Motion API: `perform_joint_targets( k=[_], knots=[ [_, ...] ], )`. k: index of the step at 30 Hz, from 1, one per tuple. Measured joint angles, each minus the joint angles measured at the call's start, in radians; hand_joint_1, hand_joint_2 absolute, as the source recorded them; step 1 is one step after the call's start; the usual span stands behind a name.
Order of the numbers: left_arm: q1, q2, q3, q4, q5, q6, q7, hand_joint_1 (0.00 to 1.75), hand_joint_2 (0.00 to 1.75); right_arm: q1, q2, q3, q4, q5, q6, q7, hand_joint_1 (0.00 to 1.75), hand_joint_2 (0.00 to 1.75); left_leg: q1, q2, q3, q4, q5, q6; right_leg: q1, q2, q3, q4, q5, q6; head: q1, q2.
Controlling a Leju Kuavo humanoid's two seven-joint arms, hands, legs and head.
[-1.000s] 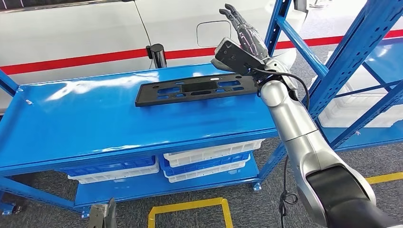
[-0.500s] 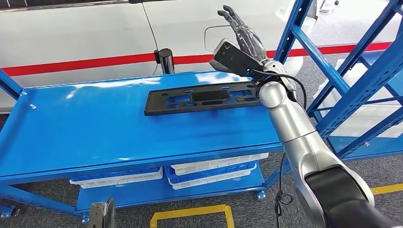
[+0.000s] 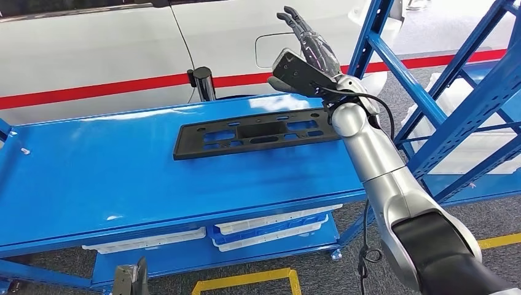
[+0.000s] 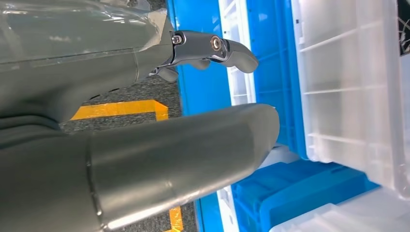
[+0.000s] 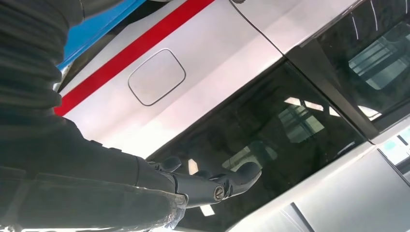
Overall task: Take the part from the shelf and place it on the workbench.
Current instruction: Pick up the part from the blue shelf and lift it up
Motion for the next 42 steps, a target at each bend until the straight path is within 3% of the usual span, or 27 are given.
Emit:
perform_joint_targets(
  k=[2,6,9,16,19,26,32,36,42],
  knots=[
    [0.000,0.000,-0.001,0.000,-0.001,0.000,0.002,0.00,0.00,0.003,-0.002,-0.001,-0.004,-0.004,0.000,-0.003,0.00,1.75,-0.005,-0.001,0.028,-0.050,0.006,0.009,0.005,0.001,0.001,-0.001,-0.004,0.008,0.001,0.000],
    [0.000,-0.001,-0.003,0.000,-0.001,0.002,0.002,0.00,0.00,0.023,-0.012,-0.004,-0.024,-0.013,0.000,-0.014,0.00,1.75,-0.013,-0.004,0.034,-0.056,0.012,0.011,0.013,0.000,0.001,0.000,-0.008,0.009,0.002,0.000],
    [0.000,-0.001,-0.005,0.000,0.002,0.007,0.000,0.00,0.00,0.036,-0.018,-0.004,-0.038,-0.019,0.000,-0.021,0.00,1.75,-0.021,-0.006,0.033,-0.056,0.011,0.018,0.009,-0.003,0.006,-0.007,-0.006,0.011,0.003,0.000],
    [0.012,0.006,-0.003,0.000,0.033,0.027,-0.024,0.00,0.00,0.122,-0.032,0.010,-0.170,-0.009,-0.031,-0.071,0.00,1.75,-0.023,-0.007,0.033,-0.055,0.008,0.028,0.008,-0.003,0.011,-0.016,-0.003,0.017,0.004,0.000],
    [0.024,0.010,0.004,0.000,0.052,0.042,-0.035,0.00,0.00,0.205,-0.048,0.024,-0.270,0.015,-0.088,-0.104,0.00,1.75,-0.023,-0.008,0.034,-0.055,0.007,0.030,0.008,-0.004,0.012,-0.017,-0.005,0.022,0.003,0.000],
    [0.061,0.025,0.037,0.002,0.077,0.055,-0.048,0.00,0.00,0.508,-0.130,0.093,-0.543,0.089,-0.197,-0.175,0.00,1.75,-0.023,-0.010,0.036,-0.055,0.003,0.032,0.008,-0.005,0.014,-0.017,-0.010,0.030,0.003,0.000],
    [0.069,0.023,0.048,0.006,0.074,0.065,-0.048,0.00,0.00,0.687,-0.203,0.142,-0.626,0.120,-0.213,-0.189,0.00,1.75,-0.021,-0.011,0.037,-0.056,0.000,0.031,0.008,-0.005,0.014,-0.017,-0.011,0.031,0.003,0.000],
    [0.069,0.017,0.051,0.008,0.066,0.067,-0.048,0.00,0.00,0.714,-0.223,0.162,-0.601,0.122,-0.198,-0.187,0.00,1.75,-0.021,-0.010,0.037,-0.056,0.000,0.031,0.009,-0.005,0.015,-0.017,-0.011,0.031,0.003,0.000],
    [0.068,0.003,0.051,0.010,0.054,0.057,-0.047,0.00,0.00,0.669,-0.197,0.192,-0.503,0.187,-0.172,-0.143,0.00,1.75,-0.021,-0.010,0.039,-0.056,0.001,0.032,0.009,-0.005,0.018,-0.017,-0.011,0.031,0.003,0.000]
  ],
)
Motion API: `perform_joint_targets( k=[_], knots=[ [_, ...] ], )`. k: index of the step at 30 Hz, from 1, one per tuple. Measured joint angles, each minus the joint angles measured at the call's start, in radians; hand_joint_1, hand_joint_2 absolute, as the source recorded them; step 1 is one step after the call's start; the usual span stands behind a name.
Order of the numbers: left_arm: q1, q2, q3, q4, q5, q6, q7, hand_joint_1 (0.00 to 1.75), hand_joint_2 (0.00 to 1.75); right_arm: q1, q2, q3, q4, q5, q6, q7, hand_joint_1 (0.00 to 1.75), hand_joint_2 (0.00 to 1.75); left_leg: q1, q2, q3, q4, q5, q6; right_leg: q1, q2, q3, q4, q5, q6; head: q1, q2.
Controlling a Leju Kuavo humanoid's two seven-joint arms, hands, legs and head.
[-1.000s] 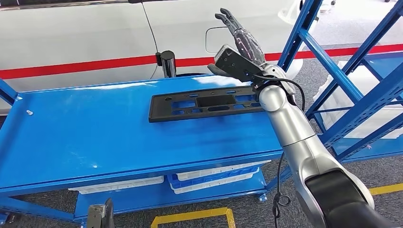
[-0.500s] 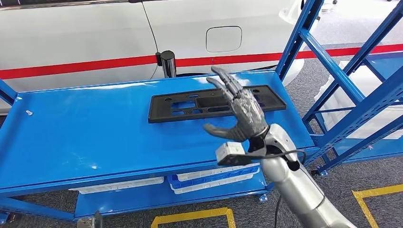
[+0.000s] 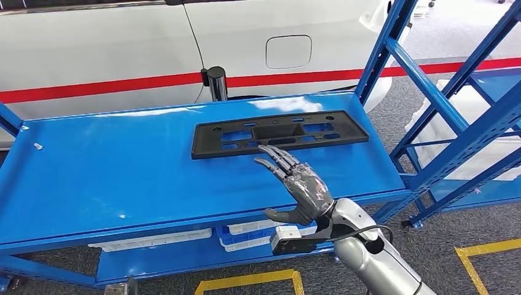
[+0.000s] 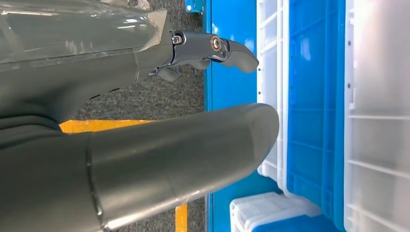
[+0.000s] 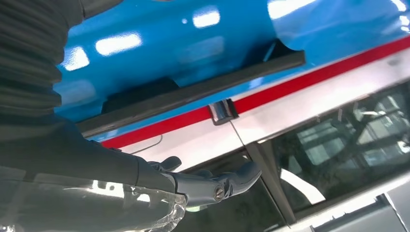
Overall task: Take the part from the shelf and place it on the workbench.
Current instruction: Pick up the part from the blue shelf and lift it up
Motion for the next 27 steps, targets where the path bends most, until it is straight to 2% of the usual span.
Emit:
perform_joint_targets(
  k=[4,27],
  knots=[
    [-0.001,-0.008,0.000,0.000,-0.003,-0.005,0.001,0.00,0.00,-0.019,0.027,0.018,0.051,0.045,-0.004,0.023,0.00,1.75,0.000,-0.001,0.001,0.000,0.000,0.000,0.000,0.000,0.001,0.000,0.000,0.000,0.000,0.000],
    [-0.003,-0.029,-0.004,0.004,-0.018,-0.011,0.010,0.00,0.00,-0.091,0.107,0.037,0.174,0.105,-0.035,0.041,0.00,1.75,0.000,0.000,0.001,0.000,0.000,0.000,0.001,0.000,0.001,0.000,0.000,0.000,0.000,0.000]
  ],
)
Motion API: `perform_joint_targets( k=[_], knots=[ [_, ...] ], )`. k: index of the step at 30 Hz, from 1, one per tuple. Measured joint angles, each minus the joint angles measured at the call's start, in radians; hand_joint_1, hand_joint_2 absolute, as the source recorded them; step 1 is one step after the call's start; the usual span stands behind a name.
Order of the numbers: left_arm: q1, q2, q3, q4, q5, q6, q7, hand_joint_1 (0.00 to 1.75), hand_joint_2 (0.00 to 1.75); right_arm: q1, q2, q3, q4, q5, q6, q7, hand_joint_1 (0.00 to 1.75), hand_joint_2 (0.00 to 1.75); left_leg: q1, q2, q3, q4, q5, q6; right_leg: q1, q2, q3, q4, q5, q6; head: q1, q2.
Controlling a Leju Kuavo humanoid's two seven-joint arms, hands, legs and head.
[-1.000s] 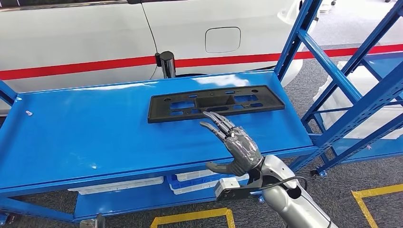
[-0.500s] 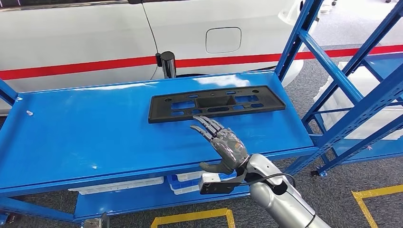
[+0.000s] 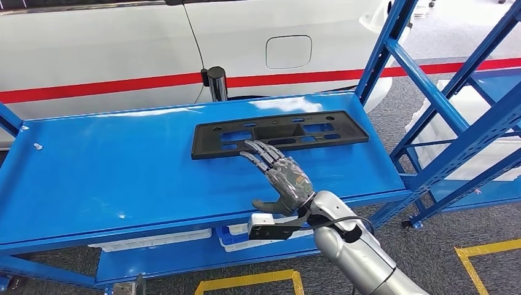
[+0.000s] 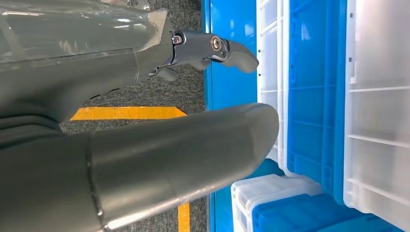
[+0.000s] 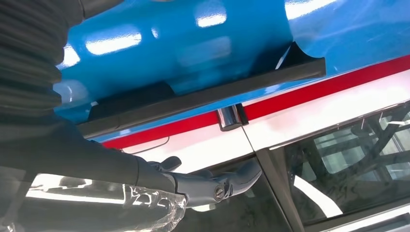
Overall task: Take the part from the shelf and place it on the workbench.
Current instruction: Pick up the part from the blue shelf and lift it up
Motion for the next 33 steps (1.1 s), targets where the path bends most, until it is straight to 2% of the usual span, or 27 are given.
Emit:
perform_joint_targets(
  k=[16,22,33],
  knots=[
    [-0.010,-0.007,-0.026,0.000,-0.019,-0.014,0.019,0.00,0.00,-0.035,0.010,-0.043,0.045,-0.012,-0.015,0.040,0.00,1.75,0.000,0.000,0.000,0.000,0.000,0.000,0.000,0.000,0.000,0.000,0.000,0.000,0.000,0.000],
    [-0.019,-0.010,-0.059,0.000,-0.035,-0.024,0.041,0.00,0.00,-0.109,0.044,-0.114,0.179,-0.006,0.019,0.133,0.00,1.75,0.000,0.000,0.000,0.000,0.000,0.000,0.000,0.000,0.001,0.000,0.000,0.000,0.000,0.000],
    [-0.025,-0.012,-0.077,0.000,-0.035,-0.027,0.054,0.00,0.00,-0.171,0.112,-0.163,0.325,0.040,0.026,0.146,0.00,1.75,0.000,0.000,0.000,0.000,0.000,0.000,0.000,0.000,0.001,0.000,0.000,0.000,0.000,0.000]
  ],
)
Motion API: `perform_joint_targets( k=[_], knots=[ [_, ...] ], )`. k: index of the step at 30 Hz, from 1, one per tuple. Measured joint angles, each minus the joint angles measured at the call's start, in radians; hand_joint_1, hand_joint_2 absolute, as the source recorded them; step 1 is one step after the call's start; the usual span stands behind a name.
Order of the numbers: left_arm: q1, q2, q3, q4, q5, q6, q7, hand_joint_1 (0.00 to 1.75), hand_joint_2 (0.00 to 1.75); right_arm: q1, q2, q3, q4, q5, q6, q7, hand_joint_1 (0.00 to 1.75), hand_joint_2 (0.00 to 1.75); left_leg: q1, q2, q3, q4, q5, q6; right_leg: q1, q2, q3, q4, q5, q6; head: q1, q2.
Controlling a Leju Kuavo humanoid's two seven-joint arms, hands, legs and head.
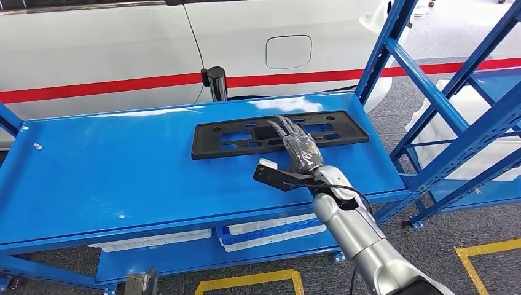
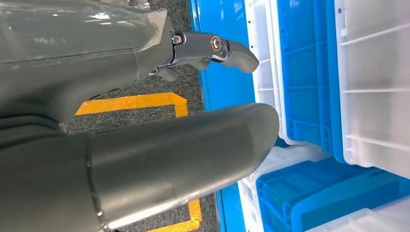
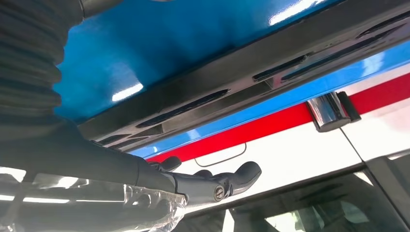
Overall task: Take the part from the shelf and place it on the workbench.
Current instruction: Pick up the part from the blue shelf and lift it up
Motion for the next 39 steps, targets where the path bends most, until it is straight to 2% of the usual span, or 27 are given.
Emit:
perform_joint_targets(
  k=[7,16,17,21,24,33,39],
  knots=[
    [-0.006,-0.006,-0.023,0.000,-0.001,-0.002,0.010,0.00,0.00,-0.073,0.059,-0.004,0.085,0.046,0.007,0.010,0.00,1.75,0.000,0.000,0.000,0.000,0.000,0.000,0.000,0.000,0.000,0.000,0.000,0.000,0.000,0.000],
    [-0.007,-0.007,-0.032,0.000,-0.001,-0.003,0.015,0.00,0.00,-0.106,0.096,-0.003,0.128,0.072,0.005,0.019,0.02,1.75,0.000,0.000,0.000,0.000,0.001,0.000,0.000,0.000,0.000,0.000,0.000,0.000,0.000,0.000],
    [-0.008,-0.008,-0.035,0.000,-0.001,-0.003,0.016,0.00,0.00,-0.113,0.103,-0.001,0.131,0.081,0.005,0.025,0.10,1.75,0.000,0.001,0.000,0.000,0.001,0.000,0.000,0.000,0.000,0.000,0.000,0.000,0.000,0.000],
    [-0.009,-0.010,-0.043,0.000,-0.001,-0.006,0.016,0.00,0.00,-0.142,0.131,0.005,0.141,0.111,0.005,0.049,1.54,1.75,0.000,0.001,0.000,0.000,0.001,0.000,0.000,0.000,0.000,0.000,0.000,0.000,0.000,0.000],
    [-0.011,-0.012,-0.045,0.000,0.000,-0.007,0.017,0.00,0.00,-0.159,0.145,0.011,0.150,0.135,0.006,0.064,1.73,1.75,0.000,0.001,0.000,0.000,0.001,0.000,0.000,0.000,0.000,0.000,0.000,0.000,0.000,0.000],
    [-0.023,-0.014,-0.051,0.000,0.014,-0.010,0.016,0.00,0.00,-0.176,0.150,0.046,0.179,0.276,-0.016,0.111,1.75,1.75,0.000,0.000,0.000,0.000,0.001,0.000,0.000,0.000,0.000,0.000,0.000,0.000,0.000,0.000],
    [-0.028,-0.014,-0.052,0.000,0.022,-0.011,0.014,0.00,0.00,-0.176,0.153,0.055,0.186,0.317,-0.015,0.120,1.75,1.75,0.000,0.000,0.000,0.000,0.001,0.000,0.000,0.000,0.000,0.000,0.000,0.000,0.000,0.000]
  ],
)
